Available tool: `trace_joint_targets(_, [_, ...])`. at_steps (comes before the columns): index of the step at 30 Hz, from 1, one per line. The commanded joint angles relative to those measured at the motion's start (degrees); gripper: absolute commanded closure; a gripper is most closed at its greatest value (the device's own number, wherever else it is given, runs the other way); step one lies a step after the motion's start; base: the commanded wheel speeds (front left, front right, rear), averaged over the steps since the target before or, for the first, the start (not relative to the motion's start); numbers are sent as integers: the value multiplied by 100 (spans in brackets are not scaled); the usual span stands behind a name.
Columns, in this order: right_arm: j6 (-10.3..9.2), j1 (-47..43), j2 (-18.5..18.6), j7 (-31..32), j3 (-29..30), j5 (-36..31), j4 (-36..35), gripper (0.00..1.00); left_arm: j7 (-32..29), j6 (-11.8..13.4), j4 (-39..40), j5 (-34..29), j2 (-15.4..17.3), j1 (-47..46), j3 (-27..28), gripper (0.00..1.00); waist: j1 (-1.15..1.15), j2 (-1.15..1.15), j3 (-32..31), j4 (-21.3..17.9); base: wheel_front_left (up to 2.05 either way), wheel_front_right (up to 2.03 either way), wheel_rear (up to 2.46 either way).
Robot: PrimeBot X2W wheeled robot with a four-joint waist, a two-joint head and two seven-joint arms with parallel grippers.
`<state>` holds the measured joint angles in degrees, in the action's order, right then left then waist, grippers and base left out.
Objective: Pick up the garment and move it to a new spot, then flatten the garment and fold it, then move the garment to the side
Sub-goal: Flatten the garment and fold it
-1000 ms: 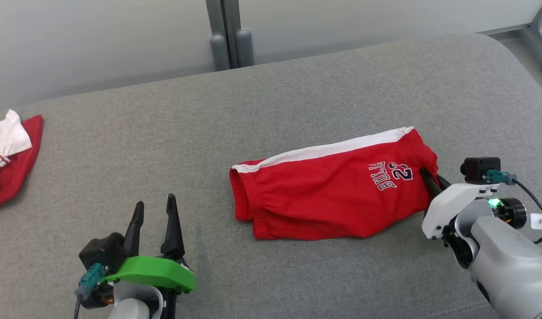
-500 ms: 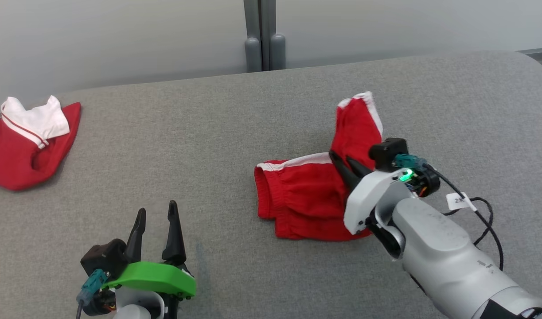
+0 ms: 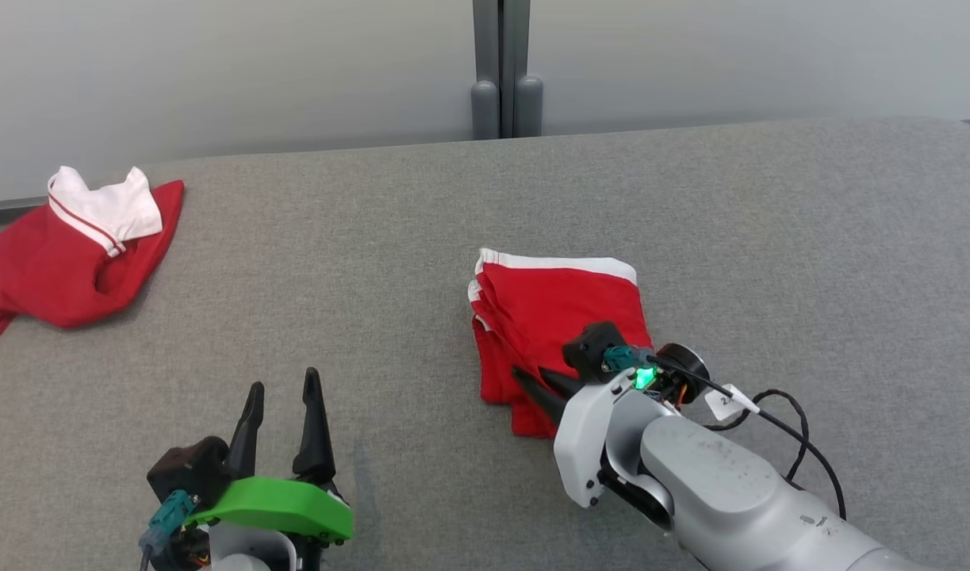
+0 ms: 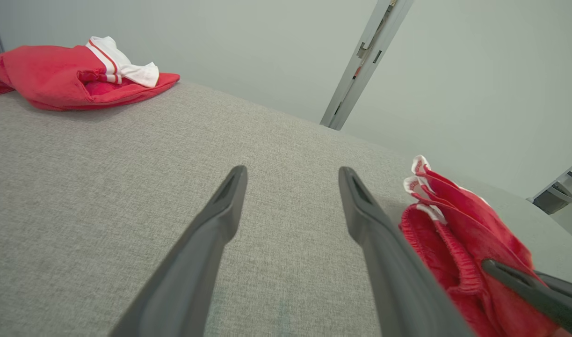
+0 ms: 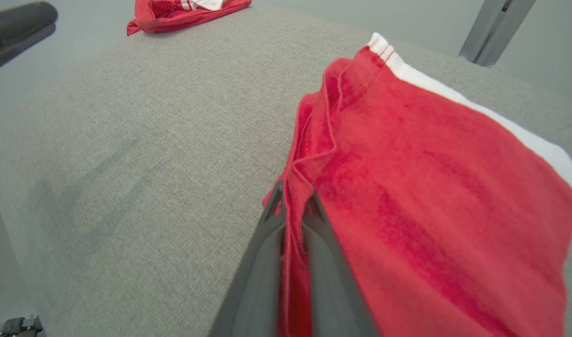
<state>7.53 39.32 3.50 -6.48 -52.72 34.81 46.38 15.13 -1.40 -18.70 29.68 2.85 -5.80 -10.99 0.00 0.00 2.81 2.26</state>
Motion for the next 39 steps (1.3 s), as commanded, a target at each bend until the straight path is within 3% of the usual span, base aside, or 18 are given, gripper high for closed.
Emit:
trace_joint_targets(1, [-8,-82,9,27,-43,38,5,100,2,33,0,36,9,117,13,0,0,0,-20,-9,0,0,0])
trace_joint_targets(2, [-8,-96,8,22,-65,43,1,100,2,36,-4,38,9,122,13,0,0,0,-29,-17,0,0,0])
trace_joint_targets(3, [-8,-115,5,28,-88,53,0,80,2,36,-5,42,9,132,6,0,0,0,-40,-27,0,0,0])
trace_joint_targets(4, [-8,-131,3,30,-104,59,-4,51,2,37,-12,45,9,147,-11,0,0,0,-52,-38,0,0,0])
trace_joint_targets(5, [-8,-140,1,19,-108,66,-14,0,2,43,-18,48,9,160,-23,0,0,0,-61,-47,0,0,0])
trace_joint_targets(15, [-8,-228,125,-344,100,203,-213,0,2,46,-20,95,9,212,-164,0,0,0,-143,-99,0,0,0])
trace_joint_targets(21, [-8,-189,292,-671,733,107,-355,0,2,63,15,93,9,226,-147,0,0,0,-141,-116,0,0,0])
trace_joint_targets(27, [-8,-131,422,-824,1289,-566,-288,1,2,57,45,102,9,188,-158,0,0,0,-80,-105,0,0,0])
trace_joint_targets(28, [-8,-137,413,-832,1318,-765,-243,59,2,55,52,110,9,170,-158,0,0,0,-62,-97,0,0,0])
trace_joint_targets(29, [-8,-158,387,-836,1305,-906,-209,68,2,51,54,103,9,156,-158,0,0,0,-48,-88,0,0,0])
trace_joint_targets(30, [-8,-197,351,-846,1277,-1071,-152,90,2,43,52,107,9,136,-161,0,0,0,-30,-72,0,0,0])
trace_joint_targets(31, [-8,-225,329,-852,1253,-1195,-101,98,2,35,49,109,9,116,-162,0,0,0,-15,-54,0,0,0])
trace_joint_targets(39, [-8,-290,39,-875,981,-1562,219,100,2,16,19,80,9,-7,-134,0,0,0,131,159,0,0,0])
